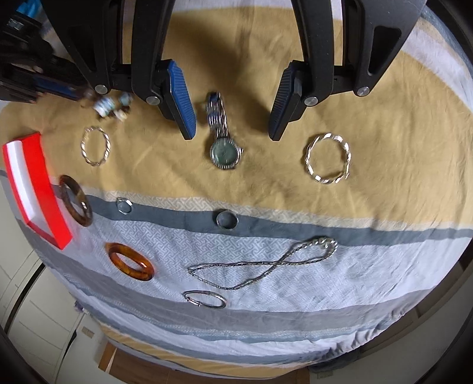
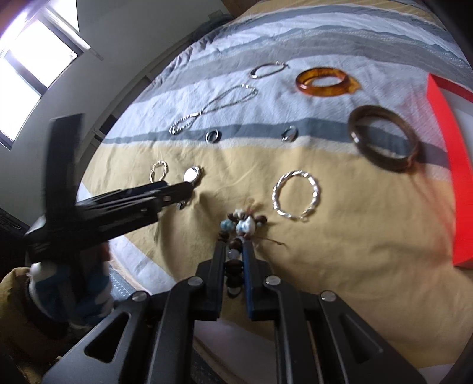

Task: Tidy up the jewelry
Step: 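Grasp the silver watch with the left tool while the right tool grasps the beaded bracelet, then carry the watch and bracelet into the red box and open both tools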

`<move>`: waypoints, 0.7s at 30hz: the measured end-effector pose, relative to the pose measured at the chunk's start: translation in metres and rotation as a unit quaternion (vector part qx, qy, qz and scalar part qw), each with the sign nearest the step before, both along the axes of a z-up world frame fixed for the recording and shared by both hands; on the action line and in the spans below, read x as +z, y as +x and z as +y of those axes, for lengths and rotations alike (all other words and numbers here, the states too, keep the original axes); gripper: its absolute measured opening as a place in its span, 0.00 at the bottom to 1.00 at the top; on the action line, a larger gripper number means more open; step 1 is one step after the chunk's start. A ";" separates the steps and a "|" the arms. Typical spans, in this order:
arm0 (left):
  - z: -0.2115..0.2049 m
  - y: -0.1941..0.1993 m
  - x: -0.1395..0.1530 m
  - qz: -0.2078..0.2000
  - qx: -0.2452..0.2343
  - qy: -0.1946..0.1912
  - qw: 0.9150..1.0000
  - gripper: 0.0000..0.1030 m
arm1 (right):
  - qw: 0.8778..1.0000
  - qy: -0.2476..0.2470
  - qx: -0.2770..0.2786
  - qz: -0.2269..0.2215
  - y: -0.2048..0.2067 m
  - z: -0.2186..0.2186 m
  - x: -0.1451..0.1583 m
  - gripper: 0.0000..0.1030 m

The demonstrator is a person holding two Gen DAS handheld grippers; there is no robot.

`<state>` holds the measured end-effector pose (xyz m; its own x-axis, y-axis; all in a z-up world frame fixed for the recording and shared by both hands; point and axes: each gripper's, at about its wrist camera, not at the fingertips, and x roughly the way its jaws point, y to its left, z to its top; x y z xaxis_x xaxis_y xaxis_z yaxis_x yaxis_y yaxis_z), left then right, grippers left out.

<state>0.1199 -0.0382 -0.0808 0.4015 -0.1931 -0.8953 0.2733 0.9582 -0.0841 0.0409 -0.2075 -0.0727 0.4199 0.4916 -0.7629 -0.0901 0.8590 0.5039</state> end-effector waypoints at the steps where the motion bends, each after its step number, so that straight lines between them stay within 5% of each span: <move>1: -0.002 0.002 -0.002 0.001 0.001 0.004 1.000 0.49 | 1.000 0.002 -0.001 -0.003 -0.001 -0.003 0.002 0.10; 3: -0.005 0.010 -0.010 0.009 0.004 0.011 1.000 0.48 | 1.000 0.002 -0.002 -0.008 -0.003 -0.008 0.006 0.10; 5: -0.005 0.015 -0.015 0.016 0.012 0.011 1.000 0.26 | 1.000 0.004 -0.004 -0.011 -0.005 -0.012 0.010 0.10; 6: -0.004 0.016 -0.016 0.019 0.014 0.006 1.000 0.24 | 1.000 0.005 -0.005 -0.013 -0.006 -0.014 0.012 0.10; 21: -0.026 -0.004 0.037 -0.031 -0.001 0.011 0.999 0.24 | 0.997 -0.003 -0.032 -0.074 -0.030 -0.051 0.065 0.10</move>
